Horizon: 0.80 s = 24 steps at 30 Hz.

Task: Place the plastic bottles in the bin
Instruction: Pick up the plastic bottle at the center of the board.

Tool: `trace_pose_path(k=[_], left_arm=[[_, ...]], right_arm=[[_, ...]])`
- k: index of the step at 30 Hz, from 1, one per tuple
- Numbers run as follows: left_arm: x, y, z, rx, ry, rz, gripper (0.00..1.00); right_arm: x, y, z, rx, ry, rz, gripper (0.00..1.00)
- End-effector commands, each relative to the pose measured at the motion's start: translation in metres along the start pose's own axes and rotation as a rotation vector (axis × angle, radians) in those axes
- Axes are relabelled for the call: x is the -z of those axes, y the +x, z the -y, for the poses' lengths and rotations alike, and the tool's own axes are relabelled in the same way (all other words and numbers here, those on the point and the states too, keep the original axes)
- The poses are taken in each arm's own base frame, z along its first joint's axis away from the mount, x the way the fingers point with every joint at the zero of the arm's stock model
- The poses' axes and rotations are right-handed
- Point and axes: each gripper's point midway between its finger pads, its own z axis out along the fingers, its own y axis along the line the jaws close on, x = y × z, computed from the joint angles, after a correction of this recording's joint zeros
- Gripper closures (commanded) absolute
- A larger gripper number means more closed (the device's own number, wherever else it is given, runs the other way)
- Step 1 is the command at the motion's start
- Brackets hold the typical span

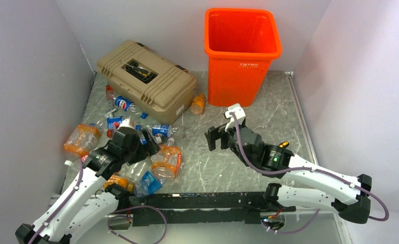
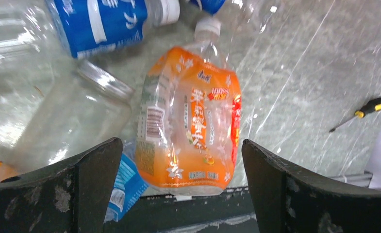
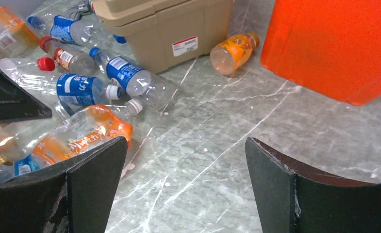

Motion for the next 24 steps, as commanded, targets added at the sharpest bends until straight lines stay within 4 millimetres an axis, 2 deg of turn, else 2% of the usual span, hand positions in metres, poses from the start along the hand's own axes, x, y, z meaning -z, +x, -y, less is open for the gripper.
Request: trace_pose_path(k=[1,7,17,21,24], left_arm=[[-0.006,0.023,0.017,0.050,0.099,-0.112,0.03],[-0.020,0.043,0.032,-0.010,0.159,-0.226,0.09],[-0.052,0.077,0.035,-0.141,0.111,-0.337,0.20],[-0.061,0.081,0.037,-0.185,0.073,-0.318,0.23],[-0.069,0.082,0.035,-0.178,0.059,-0.306,0.23]], right_arm=[[-0.004,0.004,-0.013,-0.105,-0.048,0.025,0.04],[-0.011,0.042,-0.016,-0.145,-0.053,-0.035,0.05],[-0.009,0.064,-0.007,-0.180,-0.024,-0.052,0.06],[-0.013,0.081,-0.006,-0.184,-0.013,-0.079,0.06],[-0.019,0.103,-0.001,-0.191,0.019,-0.092,0.06]])
